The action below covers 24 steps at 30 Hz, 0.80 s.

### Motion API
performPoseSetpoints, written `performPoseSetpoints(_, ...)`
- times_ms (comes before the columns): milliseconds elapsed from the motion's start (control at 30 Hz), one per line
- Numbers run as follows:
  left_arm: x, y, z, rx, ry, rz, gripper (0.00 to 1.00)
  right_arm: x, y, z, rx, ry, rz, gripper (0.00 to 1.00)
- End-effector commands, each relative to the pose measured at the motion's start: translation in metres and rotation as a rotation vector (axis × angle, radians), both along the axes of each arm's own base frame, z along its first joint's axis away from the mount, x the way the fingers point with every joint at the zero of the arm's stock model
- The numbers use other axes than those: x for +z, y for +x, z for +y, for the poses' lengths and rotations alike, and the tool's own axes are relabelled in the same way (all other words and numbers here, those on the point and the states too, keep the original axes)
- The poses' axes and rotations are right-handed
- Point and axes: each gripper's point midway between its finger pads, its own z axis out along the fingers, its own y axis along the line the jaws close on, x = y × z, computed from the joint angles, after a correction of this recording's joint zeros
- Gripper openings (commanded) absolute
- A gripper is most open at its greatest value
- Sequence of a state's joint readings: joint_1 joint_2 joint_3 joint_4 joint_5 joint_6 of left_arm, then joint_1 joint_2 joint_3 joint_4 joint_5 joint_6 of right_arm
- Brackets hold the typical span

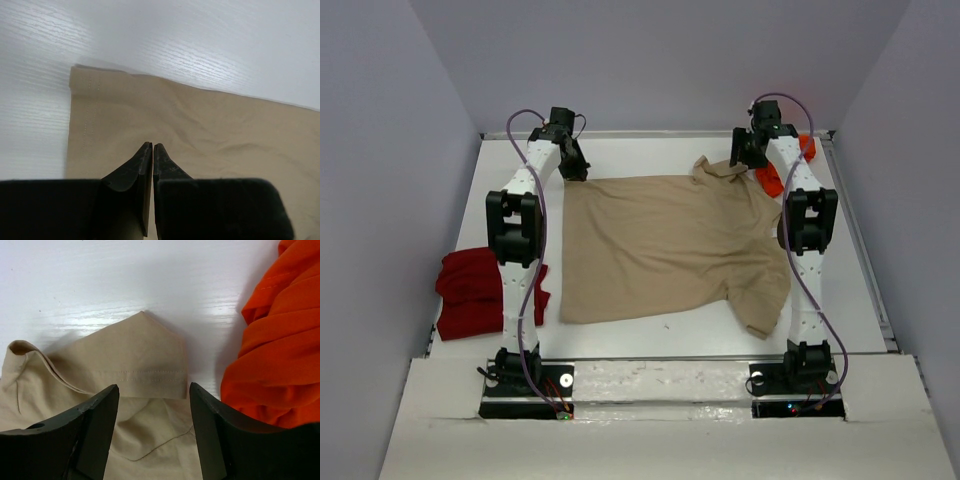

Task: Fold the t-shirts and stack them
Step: Flatten out the tshirt

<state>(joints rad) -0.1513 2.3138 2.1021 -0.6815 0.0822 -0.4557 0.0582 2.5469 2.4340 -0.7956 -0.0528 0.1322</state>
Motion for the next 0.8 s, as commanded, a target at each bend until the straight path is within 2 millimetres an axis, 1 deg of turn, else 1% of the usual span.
performPoseSetpoints(0,0.044,0.001,-0.007,-0.031,-0.021,-0.083,0.16,0.004,0.006,0.002,0.004,0.024,-0.032,0.63)
performPoseSetpoints(200,0.05,0.002,-0.006,-0.029,-0.022,-0.094,0.16,-0.004,0.001,-0.003,-0.009,0.004,-0.012,0.63)
performPoseSetpoints(267,0.051,0.002,-0.006,-0.029,-0.022,-0.094,0.16,-0.004,0.002,-0.005,-0.019,-0.006,-0.016,0.63)
performPoseSetpoints(333,0.052,0.001,-0.006,-0.029,-0.019,-0.093,0.16,-0.006,0.002,-0.006,-0.022,-0.012,-0.016,0.63)
performPoseSetpoints(367,0.052,0.001,-0.005,-0.027,-0.019,-0.094,0.16,-0.007,0.002,-0.012,-0.033,-0.014,-0.015,0.63)
performPoseSetpoints(500,0.049,0.001,-0.005,-0.028,-0.018,-0.09,0.16,-0.011,0.005,-0.015,-0.046,-0.027,-0.018,0.62)
performPoseSetpoints(567,0.048,0.0,-0.005,-0.028,-0.02,-0.088,0.16,-0.008,0.008,-0.014,-0.04,-0.022,-0.029,0.58)
performPoseSetpoints(600,0.045,0.0,-0.005,-0.029,-0.018,-0.084,0.16,-0.009,0.009,-0.014,-0.04,-0.022,-0.029,0.51)
performPoseSetpoints(667,0.043,-0.001,-0.005,-0.029,-0.018,-0.081,0.16,-0.005,0.011,-0.013,-0.034,-0.022,-0.04,0.44)
performPoseSetpoints(700,0.043,-0.001,-0.005,-0.028,-0.016,-0.081,0.16,-0.008,0.012,-0.013,-0.03,-0.019,-0.038,0.41)
performPoseSetpoints(767,0.042,-0.001,-0.005,-0.028,-0.018,-0.078,0.16,-0.005,0.014,-0.01,-0.02,-0.011,-0.047,0.26)
